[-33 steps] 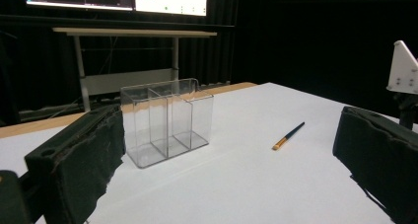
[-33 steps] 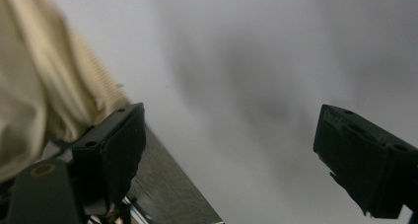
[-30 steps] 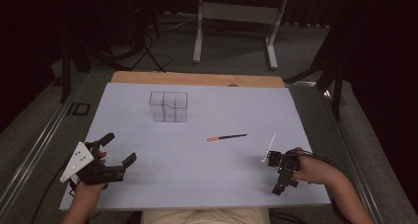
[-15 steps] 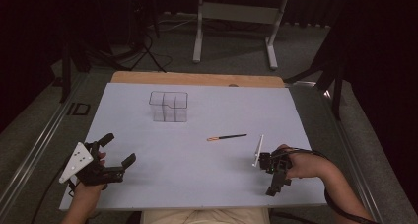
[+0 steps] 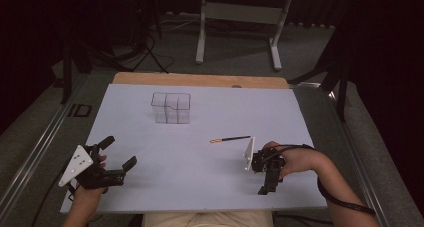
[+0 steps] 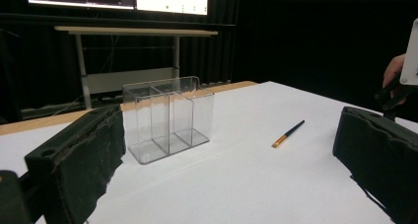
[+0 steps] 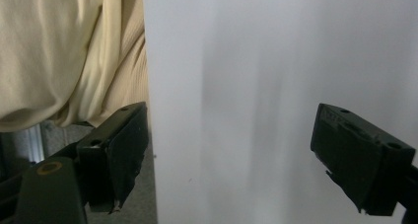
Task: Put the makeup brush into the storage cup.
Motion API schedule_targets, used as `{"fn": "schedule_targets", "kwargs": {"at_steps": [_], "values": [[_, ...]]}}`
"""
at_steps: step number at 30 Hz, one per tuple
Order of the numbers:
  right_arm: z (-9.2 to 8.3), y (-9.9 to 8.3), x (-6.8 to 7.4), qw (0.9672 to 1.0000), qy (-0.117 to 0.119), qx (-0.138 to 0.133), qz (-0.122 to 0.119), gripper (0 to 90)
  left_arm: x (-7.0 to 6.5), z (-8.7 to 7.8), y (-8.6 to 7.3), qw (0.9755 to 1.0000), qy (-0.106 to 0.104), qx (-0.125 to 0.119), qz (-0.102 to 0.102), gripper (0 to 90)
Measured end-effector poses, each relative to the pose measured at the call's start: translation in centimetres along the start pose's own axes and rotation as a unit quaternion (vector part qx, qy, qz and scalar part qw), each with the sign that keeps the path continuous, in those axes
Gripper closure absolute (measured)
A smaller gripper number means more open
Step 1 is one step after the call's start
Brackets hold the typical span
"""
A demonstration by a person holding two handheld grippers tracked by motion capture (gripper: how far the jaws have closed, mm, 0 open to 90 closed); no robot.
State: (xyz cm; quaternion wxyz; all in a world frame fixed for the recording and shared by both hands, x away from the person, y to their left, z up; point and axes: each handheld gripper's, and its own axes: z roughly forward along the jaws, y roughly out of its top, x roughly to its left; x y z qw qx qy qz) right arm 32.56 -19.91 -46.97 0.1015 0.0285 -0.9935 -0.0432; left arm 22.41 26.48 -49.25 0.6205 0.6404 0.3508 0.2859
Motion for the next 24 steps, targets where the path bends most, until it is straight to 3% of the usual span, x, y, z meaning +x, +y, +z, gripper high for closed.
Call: {"fn": "schedule_targets", "kwargs": {"at_steps": [5, 17, 24], "values": [[-0.4, 1.0, -0.4, 0.9995, 0.000, -0.019, -0.025, 16.2, 0.0, -0.1, 0.0, 1.0000, -0.001, 0.001, 0.000, 0.4], [-1.6, 2.6, -2.4, 0.9979, -0.008, -0.053, -0.037, 18.8, -0.1, -0.1, -0.1, 1.0000, -0.002, 0.005, 0.005, 0.4], [-2.1, 3.4, -3.7, 0.9971, -0.021, -0.057, -0.046, 21.8, 0.0, -0.2, -0.1, 1.0000, -0.001, 0.005, 0.003, 0.4]]}}
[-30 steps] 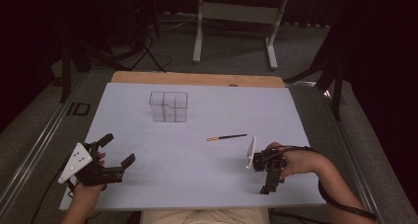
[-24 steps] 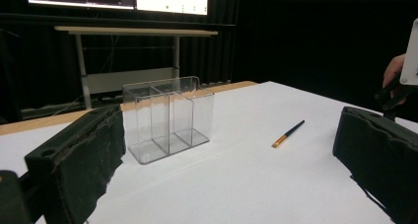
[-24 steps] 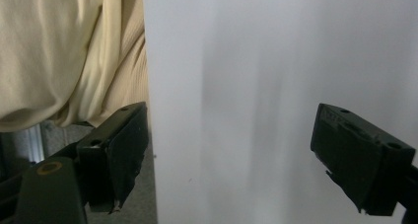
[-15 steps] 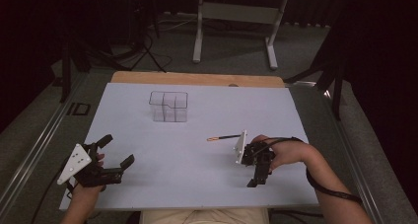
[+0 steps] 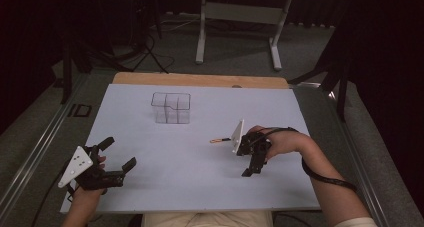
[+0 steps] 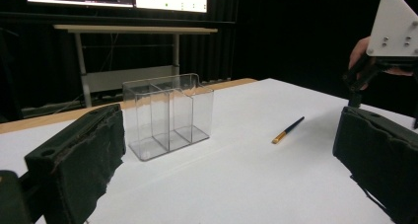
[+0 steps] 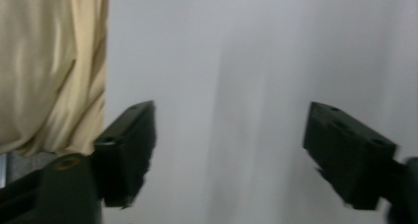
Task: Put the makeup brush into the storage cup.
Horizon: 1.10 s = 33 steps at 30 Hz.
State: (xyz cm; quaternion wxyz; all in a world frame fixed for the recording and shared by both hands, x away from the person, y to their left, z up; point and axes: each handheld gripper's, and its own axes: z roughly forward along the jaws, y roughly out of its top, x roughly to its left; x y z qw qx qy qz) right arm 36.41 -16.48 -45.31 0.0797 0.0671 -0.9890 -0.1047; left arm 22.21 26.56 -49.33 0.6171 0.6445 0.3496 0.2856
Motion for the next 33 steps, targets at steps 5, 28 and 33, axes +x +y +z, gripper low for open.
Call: {"fn": "schedule_targets", "kwargs": {"at_steps": [5, 28, 33], "values": [[-0.2, 0.3, -1.0, 1.0000, -0.001, -0.001, 0.008, 19.9, 0.0, 0.0, 0.0, 1.0000, 0.000, 0.002, 0.000, 0.4], [-1.0, 2.1, -4.7, 0.9982, -0.052, -0.019, -0.021, 28.4, 0.1, -0.3, -0.1, 1.0000, 0.003, 0.004, -0.001, 0.4], [-1.1, 2.4, -5.6, 0.9974, -0.065, -0.025, -0.021, 33.3, 0.1, -0.3, -0.1, 1.0000, 0.003, 0.004, -0.001, 0.4]]}}
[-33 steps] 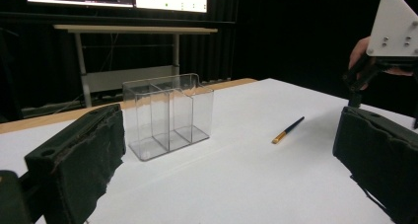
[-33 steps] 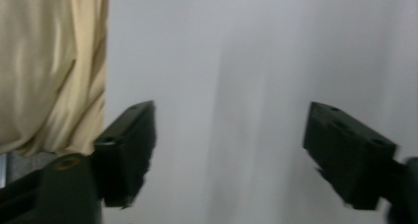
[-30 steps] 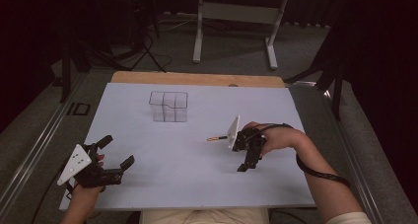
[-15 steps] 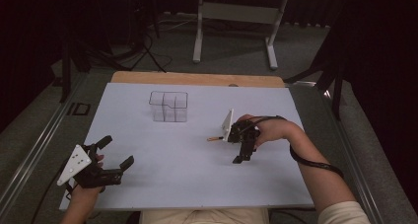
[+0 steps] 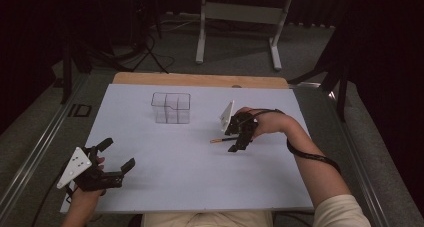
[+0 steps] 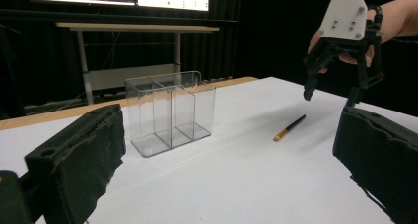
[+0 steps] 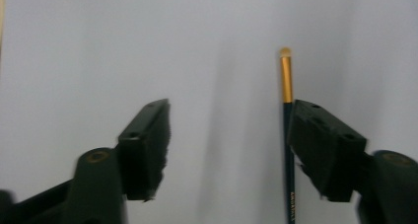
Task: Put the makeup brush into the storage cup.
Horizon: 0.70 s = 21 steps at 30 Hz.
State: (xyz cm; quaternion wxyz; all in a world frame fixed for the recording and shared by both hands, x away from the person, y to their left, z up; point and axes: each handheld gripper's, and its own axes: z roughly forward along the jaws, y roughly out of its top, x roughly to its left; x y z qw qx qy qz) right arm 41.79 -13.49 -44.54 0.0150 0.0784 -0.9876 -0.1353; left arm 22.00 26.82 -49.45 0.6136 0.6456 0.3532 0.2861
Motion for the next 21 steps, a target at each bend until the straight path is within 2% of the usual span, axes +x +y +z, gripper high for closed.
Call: {"fn": "schedule_targets", "kwargs": {"at_steps": [5, 6, 10, 15, 17, 21], "values": [[0.4, 0.2, -0.9, 0.9997, -0.024, -0.005, -0.009, 44.8, 0.0, -0.1, 0.0, 1.0000, 0.001, -0.001, -0.001, 0.4], [0.5, 0.2, -1.1, 0.9995, -0.027, -0.006, -0.018, 44.8, 0.0, -0.1, 0.0, 1.0000, 0.001, 0.000, -0.001, 0.4], [1.3, 0.3, -1.6, 0.9994, -0.027, 0.005, -0.020, 46.4, 0.1, -0.1, 0.0, 1.0000, 0.001, -0.001, -0.002, 0.4], [2.4, 0.5, -2.2, 0.9989, -0.033, 0.019, -0.027, 55.6, 0.1, -0.2, -0.1, 1.0000, 0.002, -0.001, -0.002, 0.4], [2.7, 0.7, -2.4, 0.9988, -0.028, 0.026, -0.030, 60.0, 0.1, -0.2, -0.1, 1.0000, 0.002, -0.001, -0.002, 0.4], [3.5, 1.0, -2.7, 0.9983, -0.028, 0.036, -0.038, 63.5, 0.0, -0.2, 0.0, 1.0000, -0.001, -0.002, -0.001, 0.4]]}}
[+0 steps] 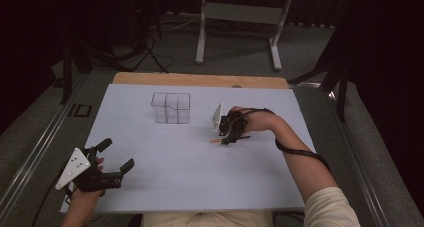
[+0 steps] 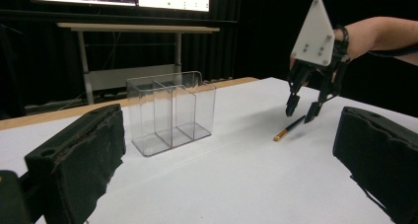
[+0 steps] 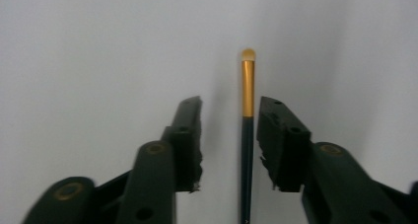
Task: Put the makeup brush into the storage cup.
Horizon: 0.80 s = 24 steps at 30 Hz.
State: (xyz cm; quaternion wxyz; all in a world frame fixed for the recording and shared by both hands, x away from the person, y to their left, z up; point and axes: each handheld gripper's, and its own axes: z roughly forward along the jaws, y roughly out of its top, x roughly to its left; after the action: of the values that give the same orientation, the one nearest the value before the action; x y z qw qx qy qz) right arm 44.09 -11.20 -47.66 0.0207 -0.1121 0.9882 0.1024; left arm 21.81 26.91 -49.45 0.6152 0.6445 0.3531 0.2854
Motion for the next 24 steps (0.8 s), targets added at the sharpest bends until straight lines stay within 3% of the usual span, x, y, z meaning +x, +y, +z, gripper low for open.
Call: {"fn": "schedule_targets", "kwargs": {"at_steps": [8, 15, 24], "values": [[1.3, -0.1, -0.7, 0.9998, -0.009, 0.017, 0.007, 68.1, -0.1, 0.1, 0.0, 1.0000, -0.003, 0.000, 0.000, 0.4], [1.8, 0.0, -1.1, 0.9994, 0.011, 0.029, 0.014, 73.2, -0.1, 0.1, 0.0, 1.0000, -0.003, 0.001, 0.001, 0.4], [2.8, -0.4, -1.5, 0.9988, 0.014, 0.046, 0.009, 74.8, 0.0, 0.1, 0.0, 1.0000, -0.003, 0.001, 0.002, 0.4]]}}
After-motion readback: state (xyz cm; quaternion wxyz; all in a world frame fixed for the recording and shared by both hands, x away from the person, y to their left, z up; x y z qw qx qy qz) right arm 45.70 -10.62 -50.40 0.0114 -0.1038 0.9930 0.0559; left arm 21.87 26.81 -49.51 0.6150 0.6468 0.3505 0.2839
